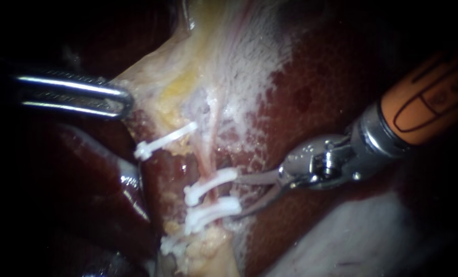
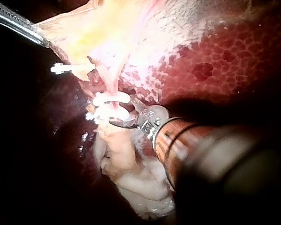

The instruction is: Go to the cutting position right tube

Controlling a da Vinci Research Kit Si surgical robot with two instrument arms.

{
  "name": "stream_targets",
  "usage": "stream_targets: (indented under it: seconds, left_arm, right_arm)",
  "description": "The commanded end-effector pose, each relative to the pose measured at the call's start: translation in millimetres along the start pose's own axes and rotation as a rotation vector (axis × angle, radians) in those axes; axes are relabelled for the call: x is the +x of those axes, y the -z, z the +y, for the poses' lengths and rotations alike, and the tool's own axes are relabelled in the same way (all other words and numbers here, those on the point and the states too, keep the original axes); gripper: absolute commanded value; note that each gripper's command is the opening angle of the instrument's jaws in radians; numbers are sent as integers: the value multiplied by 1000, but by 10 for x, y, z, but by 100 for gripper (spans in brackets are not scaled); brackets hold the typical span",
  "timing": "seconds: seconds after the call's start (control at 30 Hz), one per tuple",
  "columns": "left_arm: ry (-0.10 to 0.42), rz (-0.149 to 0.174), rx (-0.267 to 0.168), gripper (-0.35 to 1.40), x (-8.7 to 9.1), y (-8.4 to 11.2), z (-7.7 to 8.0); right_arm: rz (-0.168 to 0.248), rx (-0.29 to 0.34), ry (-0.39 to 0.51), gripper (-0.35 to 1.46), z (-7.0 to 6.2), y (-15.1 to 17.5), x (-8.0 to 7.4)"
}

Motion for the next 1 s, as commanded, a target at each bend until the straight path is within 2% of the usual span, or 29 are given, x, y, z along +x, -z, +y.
stream_targets:
  seconds: [0.03,0.47,1.0]
  left_arm:
    - [0,0,0,-35,0,0,0]
    - [0,0,-1,-35,0,-1,-1]
    - [0,0,-5,-35,-1,-4,-3]
  right_arm:
    - [2,-5,0,51,0,-1,1]
    - [4,-10,-10,26,4,-18,7]
    - [5,-12,-5,23,8,-34,13]
